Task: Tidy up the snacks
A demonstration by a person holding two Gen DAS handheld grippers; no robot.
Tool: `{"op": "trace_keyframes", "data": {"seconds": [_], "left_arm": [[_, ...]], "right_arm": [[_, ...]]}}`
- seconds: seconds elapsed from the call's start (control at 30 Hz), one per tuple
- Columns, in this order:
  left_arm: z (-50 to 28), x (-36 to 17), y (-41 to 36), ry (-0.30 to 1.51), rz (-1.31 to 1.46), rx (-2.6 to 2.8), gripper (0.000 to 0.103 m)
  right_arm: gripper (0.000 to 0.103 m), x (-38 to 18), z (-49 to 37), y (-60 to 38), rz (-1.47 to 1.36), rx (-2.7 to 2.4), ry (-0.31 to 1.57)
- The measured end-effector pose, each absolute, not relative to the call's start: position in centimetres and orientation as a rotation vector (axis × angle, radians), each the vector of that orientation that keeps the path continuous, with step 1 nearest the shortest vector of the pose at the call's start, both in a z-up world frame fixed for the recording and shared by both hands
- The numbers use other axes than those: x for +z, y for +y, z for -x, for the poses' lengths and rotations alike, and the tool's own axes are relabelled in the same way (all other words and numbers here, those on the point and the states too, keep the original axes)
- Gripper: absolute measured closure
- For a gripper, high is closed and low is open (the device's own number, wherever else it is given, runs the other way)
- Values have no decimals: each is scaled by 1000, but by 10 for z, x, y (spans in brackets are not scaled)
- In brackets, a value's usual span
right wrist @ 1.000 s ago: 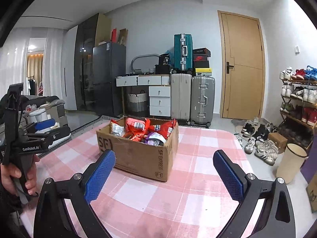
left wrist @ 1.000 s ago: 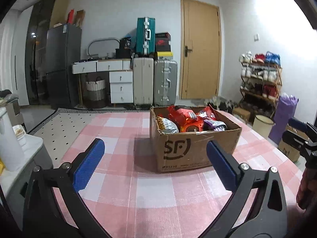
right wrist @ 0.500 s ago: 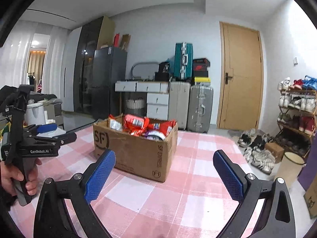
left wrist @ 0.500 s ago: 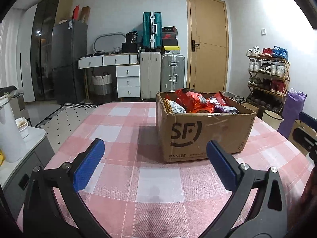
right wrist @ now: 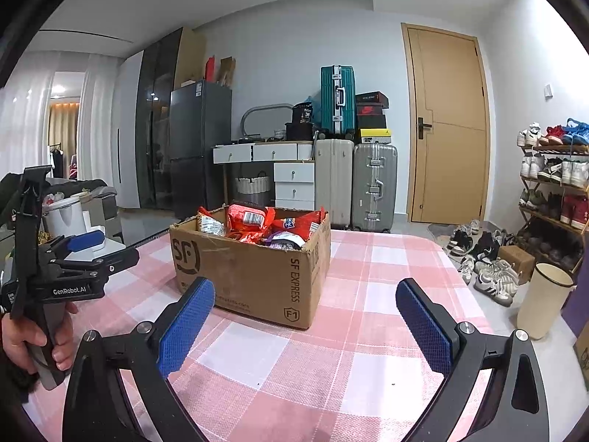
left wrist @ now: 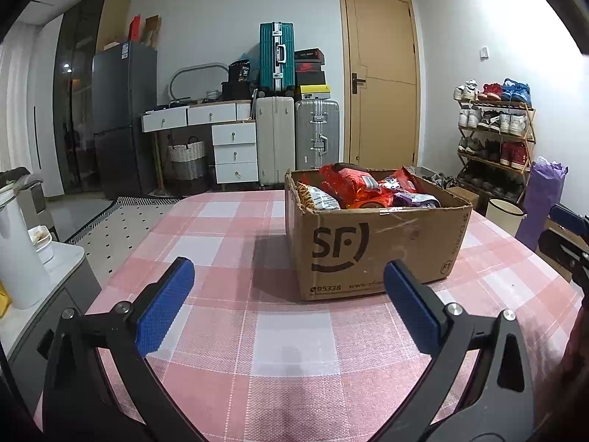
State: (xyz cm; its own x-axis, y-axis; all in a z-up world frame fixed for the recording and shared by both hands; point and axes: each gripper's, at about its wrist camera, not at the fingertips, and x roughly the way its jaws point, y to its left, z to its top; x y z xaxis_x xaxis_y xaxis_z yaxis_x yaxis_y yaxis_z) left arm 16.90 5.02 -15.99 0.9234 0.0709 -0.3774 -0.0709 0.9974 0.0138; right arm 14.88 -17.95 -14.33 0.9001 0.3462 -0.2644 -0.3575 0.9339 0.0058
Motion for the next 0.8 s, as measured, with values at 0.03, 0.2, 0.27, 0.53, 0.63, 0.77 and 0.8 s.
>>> {"op": "trace_keyframes", "data": {"seconds": [0.03, 0.2, 0.27, 0.53, 0.63, 0.77, 0.8], "left_arm": [[-165, -157, 51, 387, 2, 73, 0], [-162, -155, 50, 384, 1, 71, 0], [-163, -155, 48, 384, -7, 69, 0], [-161, -153, 47, 389, -13, 62, 0], [-156, -150, 47, 390, -15, 61, 0], [-155, -149, 47, 390, -14, 58, 0], [-156, -149, 47, 391, -14, 54, 0]], "right_arm": [[2, -143, -149, -180, 44, 364, 267], [2, -144, -149, -180, 46, 365, 272], [2, -145, -149, -180, 47, 362, 272], [2, -147, -149, -181, 43, 362, 274], [2, -147, -149, -181, 44, 363, 277], [2, -147, -149, -181, 44, 362, 277], [2, -147, -149, -181, 44, 362, 276]]}}
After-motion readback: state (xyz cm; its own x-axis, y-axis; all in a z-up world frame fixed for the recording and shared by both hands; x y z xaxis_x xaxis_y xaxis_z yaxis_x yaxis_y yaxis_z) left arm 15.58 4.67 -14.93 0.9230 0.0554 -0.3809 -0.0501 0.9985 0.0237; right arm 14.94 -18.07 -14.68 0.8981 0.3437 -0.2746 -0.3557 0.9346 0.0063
